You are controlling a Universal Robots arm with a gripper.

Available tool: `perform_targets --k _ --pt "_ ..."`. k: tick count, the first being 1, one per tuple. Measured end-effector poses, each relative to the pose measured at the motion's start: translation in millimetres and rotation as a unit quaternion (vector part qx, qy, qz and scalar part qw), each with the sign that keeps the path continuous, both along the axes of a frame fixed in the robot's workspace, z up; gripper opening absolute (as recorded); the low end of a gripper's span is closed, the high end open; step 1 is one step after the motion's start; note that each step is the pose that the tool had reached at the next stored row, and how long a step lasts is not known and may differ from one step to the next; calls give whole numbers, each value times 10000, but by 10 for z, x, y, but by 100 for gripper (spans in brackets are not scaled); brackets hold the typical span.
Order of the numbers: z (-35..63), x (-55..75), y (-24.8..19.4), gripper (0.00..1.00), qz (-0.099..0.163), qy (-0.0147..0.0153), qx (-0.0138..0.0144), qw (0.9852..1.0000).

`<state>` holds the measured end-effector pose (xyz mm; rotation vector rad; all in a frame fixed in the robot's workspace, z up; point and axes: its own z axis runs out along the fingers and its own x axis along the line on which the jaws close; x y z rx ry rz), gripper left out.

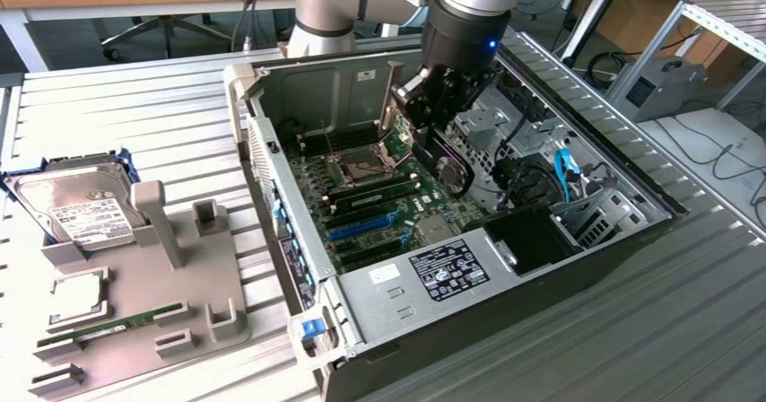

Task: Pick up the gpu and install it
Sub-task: 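Insert the gpu into the slot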

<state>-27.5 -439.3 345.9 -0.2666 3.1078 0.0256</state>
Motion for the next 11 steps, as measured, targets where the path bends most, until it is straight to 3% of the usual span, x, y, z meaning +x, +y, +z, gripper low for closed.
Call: perform_targets --k 11 --pt "0 0 0 27 249 0 -28 9997"
